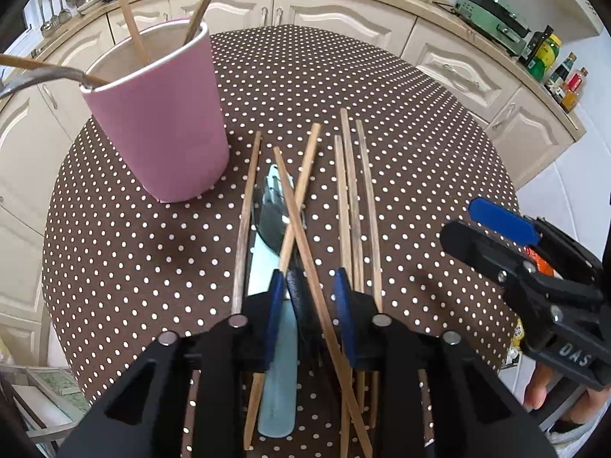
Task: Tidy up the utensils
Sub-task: 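Return both tools to the utensil pile beside the cup, then close the left tool on a chopstick while the right tool grips another chopstick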
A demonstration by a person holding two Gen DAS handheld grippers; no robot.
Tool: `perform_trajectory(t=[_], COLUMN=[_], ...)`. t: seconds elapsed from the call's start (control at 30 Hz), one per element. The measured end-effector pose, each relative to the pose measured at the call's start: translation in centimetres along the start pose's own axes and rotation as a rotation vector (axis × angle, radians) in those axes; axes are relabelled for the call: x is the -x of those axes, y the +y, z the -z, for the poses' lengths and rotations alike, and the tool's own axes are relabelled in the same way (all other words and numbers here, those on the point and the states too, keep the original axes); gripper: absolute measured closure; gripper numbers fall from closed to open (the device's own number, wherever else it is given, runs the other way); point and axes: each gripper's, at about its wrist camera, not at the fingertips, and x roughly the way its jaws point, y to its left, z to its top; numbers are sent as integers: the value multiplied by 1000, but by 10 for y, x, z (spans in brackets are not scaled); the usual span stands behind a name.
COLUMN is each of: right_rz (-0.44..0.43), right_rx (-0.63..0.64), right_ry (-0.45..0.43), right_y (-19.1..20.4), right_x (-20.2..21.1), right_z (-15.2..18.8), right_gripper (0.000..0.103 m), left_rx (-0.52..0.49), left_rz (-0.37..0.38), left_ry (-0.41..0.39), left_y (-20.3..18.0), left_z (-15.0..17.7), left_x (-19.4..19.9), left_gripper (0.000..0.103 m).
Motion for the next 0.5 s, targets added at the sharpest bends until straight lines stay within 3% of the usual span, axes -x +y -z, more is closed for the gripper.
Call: perform_trajectory(t=[0.13,0.5], right_rz=[0,-1], right_rx=[5,1], right_ry=[12,49], right_y=[4,5], right_x=[-4,-18], right_z=[-1,-9], right_gripper=[43,43], left_rx=[4,15], left_rz=[2,42], left_ry=[4,18], left_y=[-2,-3], left_z=[-8,-10], left_x=[-5,-13], left_gripper=[90,98])
